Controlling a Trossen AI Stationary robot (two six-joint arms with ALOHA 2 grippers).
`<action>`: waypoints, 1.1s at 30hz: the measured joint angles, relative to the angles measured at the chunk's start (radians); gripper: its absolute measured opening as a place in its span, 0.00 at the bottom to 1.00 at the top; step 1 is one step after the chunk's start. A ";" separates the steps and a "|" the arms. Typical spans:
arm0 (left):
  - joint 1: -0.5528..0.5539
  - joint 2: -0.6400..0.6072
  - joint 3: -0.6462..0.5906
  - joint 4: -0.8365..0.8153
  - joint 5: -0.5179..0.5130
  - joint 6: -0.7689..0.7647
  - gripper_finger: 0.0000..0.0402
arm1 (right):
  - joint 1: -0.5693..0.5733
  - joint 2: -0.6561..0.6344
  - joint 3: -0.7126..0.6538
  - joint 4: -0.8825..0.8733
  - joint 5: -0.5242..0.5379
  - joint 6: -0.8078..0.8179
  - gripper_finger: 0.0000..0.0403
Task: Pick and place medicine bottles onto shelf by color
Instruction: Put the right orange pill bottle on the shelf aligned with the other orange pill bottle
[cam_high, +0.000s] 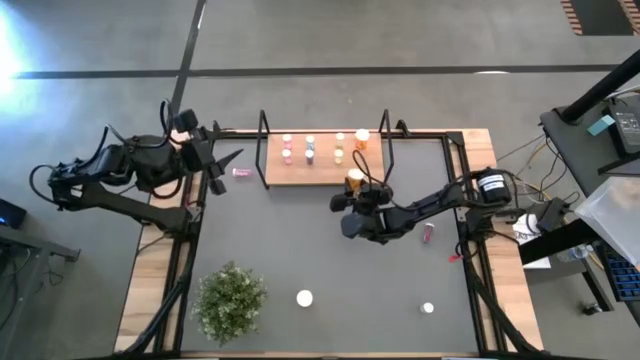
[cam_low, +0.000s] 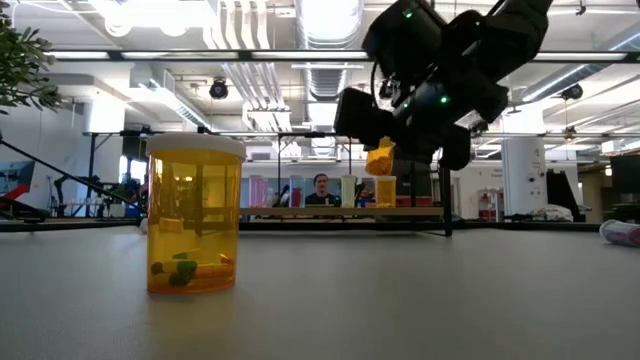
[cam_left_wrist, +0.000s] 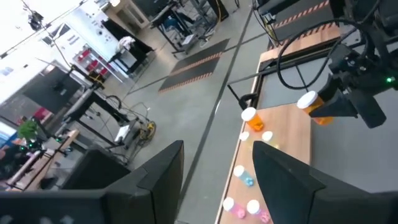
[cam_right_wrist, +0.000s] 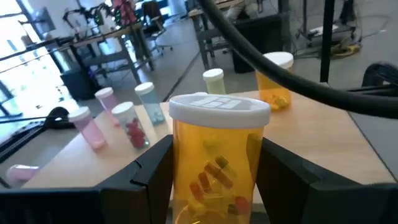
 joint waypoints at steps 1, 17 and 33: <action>0.000 -0.001 0.000 0.000 0.000 0.006 0.44 | 0.000 0.013 0.008 -0.004 0.019 -0.004 0.45; 0.000 -0.025 0.027 0.000 -0.017 0.099 0.44 | -0.015 0.182 0.160 -0.006 0.214 -0.150 0.45; 0.000 -0.048 0.032 0.000 -0.017 0.102 0.44 | -0.062 0.251 0.175 -0.009 0.221 -0.150 0.45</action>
